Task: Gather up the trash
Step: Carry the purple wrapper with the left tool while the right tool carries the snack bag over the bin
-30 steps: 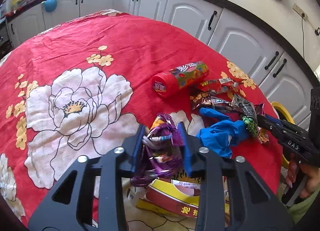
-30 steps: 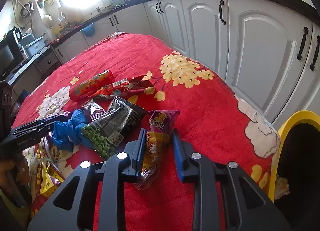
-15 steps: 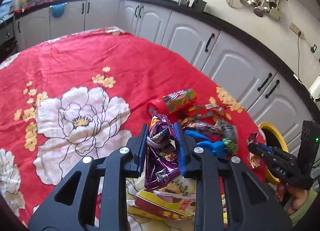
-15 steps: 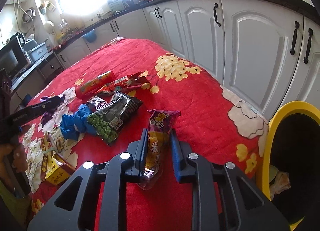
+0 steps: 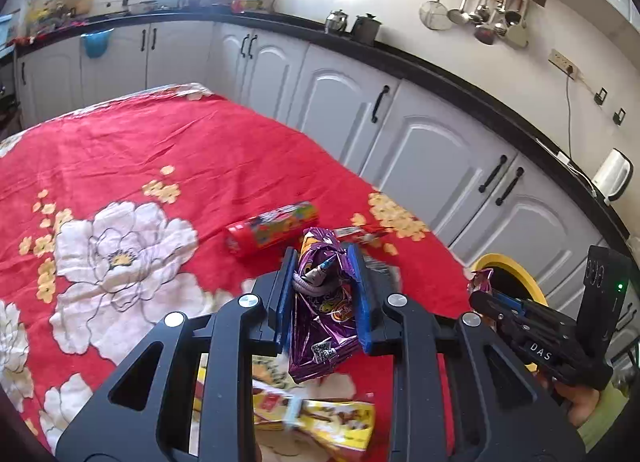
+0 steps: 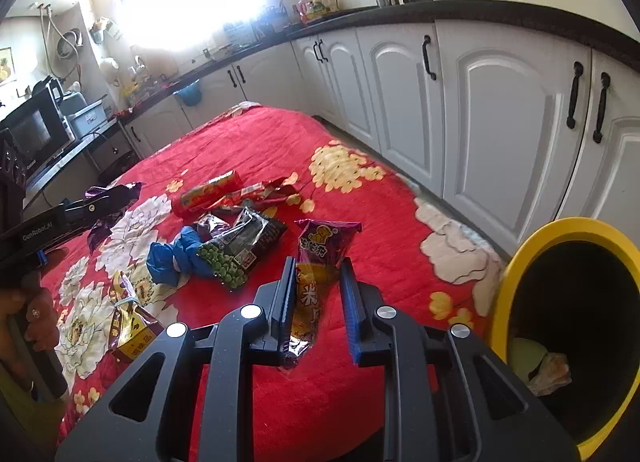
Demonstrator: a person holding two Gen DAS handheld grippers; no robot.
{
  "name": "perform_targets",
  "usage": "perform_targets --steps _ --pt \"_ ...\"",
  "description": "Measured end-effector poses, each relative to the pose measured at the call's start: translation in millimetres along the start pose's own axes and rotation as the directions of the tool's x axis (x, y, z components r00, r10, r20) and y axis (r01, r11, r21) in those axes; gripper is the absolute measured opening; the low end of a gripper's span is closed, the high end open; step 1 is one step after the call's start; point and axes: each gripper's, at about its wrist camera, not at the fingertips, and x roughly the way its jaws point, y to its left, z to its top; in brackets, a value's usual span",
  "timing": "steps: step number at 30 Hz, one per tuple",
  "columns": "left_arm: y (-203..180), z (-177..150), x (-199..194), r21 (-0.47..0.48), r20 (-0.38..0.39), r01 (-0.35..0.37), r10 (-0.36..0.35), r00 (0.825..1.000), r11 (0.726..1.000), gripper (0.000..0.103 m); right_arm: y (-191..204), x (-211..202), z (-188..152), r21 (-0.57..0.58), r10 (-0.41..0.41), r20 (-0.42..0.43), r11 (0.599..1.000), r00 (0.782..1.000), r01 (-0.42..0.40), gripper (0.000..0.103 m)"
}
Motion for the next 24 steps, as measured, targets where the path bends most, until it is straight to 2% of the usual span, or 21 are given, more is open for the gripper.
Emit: perform_targets --steps 24 --pt "-94 -6 9 0.111 0.012 0.095 -0.096 0.995 0.989 0.019 -43 -58 9 0.069 -0.07 0.118 0.996 0.991 0.062 0.021"
